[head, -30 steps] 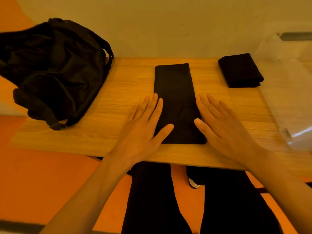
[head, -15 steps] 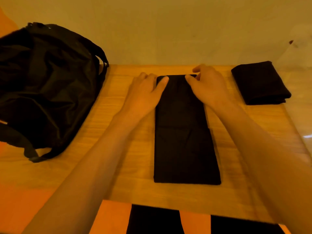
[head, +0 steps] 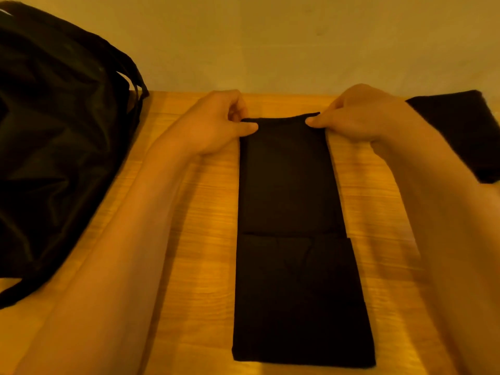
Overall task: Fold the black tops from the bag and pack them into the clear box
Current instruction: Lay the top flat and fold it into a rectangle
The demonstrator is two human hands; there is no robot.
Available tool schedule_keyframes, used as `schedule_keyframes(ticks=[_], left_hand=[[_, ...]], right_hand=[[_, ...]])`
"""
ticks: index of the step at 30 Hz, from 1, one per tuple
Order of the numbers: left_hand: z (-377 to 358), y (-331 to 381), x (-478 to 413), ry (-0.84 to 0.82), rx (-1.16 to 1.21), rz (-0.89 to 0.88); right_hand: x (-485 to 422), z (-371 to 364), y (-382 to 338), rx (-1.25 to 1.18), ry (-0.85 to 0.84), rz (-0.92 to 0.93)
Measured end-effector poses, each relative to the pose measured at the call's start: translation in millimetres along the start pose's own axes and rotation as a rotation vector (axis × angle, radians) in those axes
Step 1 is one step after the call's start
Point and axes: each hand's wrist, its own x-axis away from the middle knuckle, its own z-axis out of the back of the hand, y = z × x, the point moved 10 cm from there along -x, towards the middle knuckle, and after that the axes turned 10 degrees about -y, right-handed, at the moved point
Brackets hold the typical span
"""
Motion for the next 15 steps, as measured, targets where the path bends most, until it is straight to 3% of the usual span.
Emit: schedule_keyframes(ticks=[11,15], left_hand=[[4,0,8,0.032,0.317,-0.030],[12,-2,13,0.135,0.399,-0.052]], right_hand=[[12,-1,-5,-0.231,-0.020,0.088],[17,4,-2,-0.304,0.043,0.132]])
